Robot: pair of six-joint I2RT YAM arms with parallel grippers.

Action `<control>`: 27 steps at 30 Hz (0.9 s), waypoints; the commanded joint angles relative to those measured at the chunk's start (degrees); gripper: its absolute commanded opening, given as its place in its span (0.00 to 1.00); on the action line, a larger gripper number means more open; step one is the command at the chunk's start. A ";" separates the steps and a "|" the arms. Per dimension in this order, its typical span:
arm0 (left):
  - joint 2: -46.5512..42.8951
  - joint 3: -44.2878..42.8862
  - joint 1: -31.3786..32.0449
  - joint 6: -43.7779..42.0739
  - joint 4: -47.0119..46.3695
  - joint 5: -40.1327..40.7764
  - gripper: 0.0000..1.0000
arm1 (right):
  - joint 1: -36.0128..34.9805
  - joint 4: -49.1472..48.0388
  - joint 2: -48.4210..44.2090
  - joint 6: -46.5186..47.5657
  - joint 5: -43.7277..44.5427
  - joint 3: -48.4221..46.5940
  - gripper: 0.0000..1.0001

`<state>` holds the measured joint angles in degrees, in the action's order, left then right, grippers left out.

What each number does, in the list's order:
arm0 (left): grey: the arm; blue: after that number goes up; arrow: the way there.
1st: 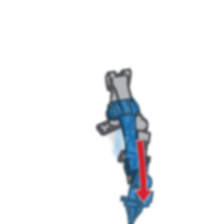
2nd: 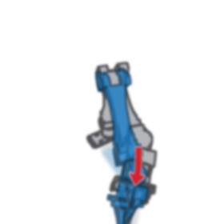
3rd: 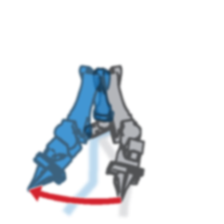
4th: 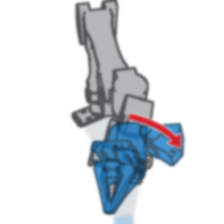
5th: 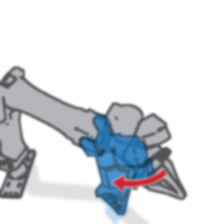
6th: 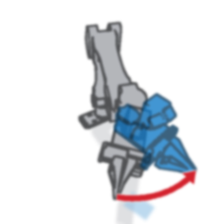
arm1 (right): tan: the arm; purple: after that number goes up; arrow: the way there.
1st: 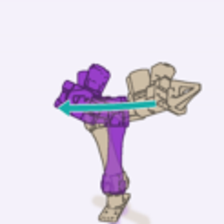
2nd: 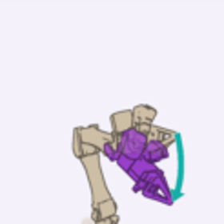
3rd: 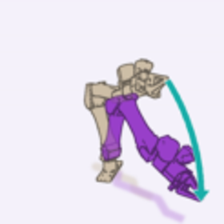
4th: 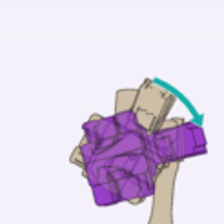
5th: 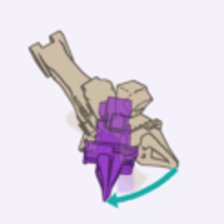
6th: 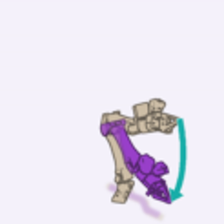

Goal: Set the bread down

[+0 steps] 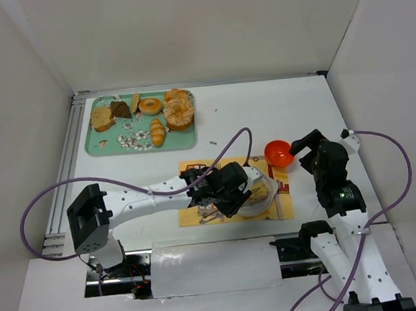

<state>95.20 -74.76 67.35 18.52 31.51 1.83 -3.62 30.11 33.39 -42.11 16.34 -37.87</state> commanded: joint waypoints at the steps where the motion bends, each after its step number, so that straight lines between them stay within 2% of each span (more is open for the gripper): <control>1: -4.66 -3.02 0.32 1.60 -0.66 1.60 0.49 | -0.43 -0.23 -0.52 0.27 0.01 0.25 1.00; 9: -14.15 -1.88 0.32 4.06 -1.18 6.60 0.54 | -0.43 -0.75 -0.52 -0.26 -0.52 0.78 1.00; 13: -19.42 2.68 -2.21 9.76 -1.18 12.49 0.54 | -0.43 -1.27 -0.52 -0.26 -1.13 1.30 1.00; 20: -31.03 14.81 -5.30 33.90 0.92 31.55 0.48 | -0.43 -3.65 2.03 -0.26 -3.59 1.30 1.00; 22: -33.58 18.84 -5.30 37.80 0.32 35.24 0.48 | -0.43 -3.65 2.82 0.27 -4.21 1.83 1.00; 27: -34.82 25.18 -5.92 49.30 -2.67 38.42 0.43 | -0.43 -4.18 4.66 0.27 -5.35 1.83 1.00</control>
<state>61.39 -51.75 61.60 56.73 32.73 33.95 -3.62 28.69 37.56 -42.15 11.77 -36.10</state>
